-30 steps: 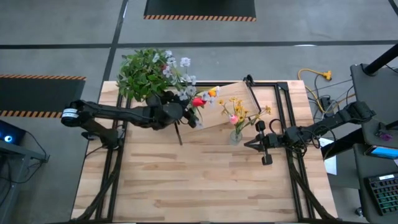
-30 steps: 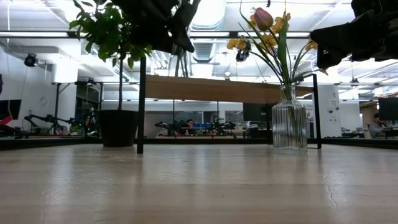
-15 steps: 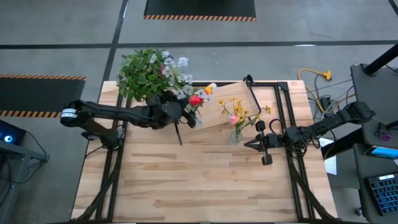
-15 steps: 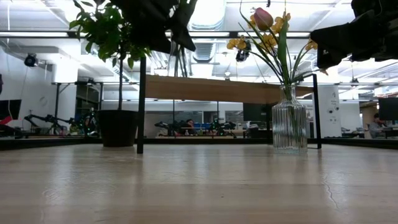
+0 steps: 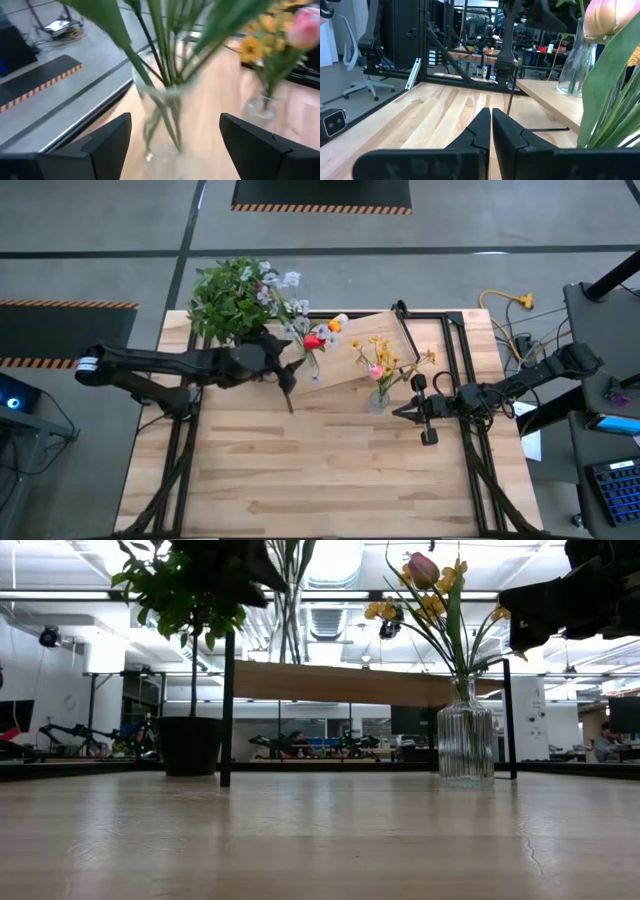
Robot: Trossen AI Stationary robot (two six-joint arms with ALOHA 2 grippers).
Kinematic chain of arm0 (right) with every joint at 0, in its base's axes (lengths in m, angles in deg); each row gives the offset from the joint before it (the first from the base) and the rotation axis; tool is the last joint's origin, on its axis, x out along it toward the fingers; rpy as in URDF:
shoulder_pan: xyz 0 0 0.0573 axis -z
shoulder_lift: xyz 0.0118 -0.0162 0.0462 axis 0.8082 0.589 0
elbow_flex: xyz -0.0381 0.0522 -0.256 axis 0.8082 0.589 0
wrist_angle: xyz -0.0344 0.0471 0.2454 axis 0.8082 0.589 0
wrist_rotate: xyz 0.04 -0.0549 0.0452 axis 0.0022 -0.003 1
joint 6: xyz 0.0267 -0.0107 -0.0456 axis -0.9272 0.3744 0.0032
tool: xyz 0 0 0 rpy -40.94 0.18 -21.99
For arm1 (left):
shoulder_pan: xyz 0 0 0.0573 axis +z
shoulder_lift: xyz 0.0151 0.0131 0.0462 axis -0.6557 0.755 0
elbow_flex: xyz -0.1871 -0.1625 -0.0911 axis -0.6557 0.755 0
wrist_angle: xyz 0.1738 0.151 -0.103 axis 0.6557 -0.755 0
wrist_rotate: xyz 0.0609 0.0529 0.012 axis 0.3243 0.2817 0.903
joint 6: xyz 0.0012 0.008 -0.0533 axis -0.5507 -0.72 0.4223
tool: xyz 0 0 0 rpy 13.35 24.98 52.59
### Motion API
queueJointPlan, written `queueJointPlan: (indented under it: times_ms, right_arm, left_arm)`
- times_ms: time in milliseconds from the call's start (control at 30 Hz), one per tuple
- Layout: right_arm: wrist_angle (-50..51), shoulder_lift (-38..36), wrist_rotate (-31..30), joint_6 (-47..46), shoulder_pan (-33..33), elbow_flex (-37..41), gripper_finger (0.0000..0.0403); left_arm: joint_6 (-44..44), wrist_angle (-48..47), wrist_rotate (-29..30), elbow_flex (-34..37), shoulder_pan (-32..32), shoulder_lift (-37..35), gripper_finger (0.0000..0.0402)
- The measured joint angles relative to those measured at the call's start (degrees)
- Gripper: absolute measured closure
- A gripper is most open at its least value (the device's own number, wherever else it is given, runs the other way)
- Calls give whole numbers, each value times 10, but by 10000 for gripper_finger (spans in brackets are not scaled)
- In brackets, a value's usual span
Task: Pick and place flowers into a vace then onto a shelf
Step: Move the transparent vase on the shelf
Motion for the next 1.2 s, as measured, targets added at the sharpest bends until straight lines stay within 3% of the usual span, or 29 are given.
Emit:
queueJointPlan:
  times_ms: [233,400,600,767,967,1200]
  right_arm:
    - [0,0,0,1,0,0,394]
    - [0,0,0,1,0,0,394]
    - [0,0,1,-6,0,0,394]
    - [0,0,4,-31,0,0,394]
    - [-2,0,7,-60,0,0,383]
    - [-12,1,2,-71,0,-1,316]
  left_arm:
    - [-8,4,-2,59,-60,-78,117]
    - [-63,96,-15,172,-127,-140,117]
    - [-173,307,-191,337,-165,-210,117]
    - [-176,330,-217,410,-146,-296,128]
    - [-186,324,-264,461,-132,-399,184]
    - [-195,324,-266,509,-132,-466,298]
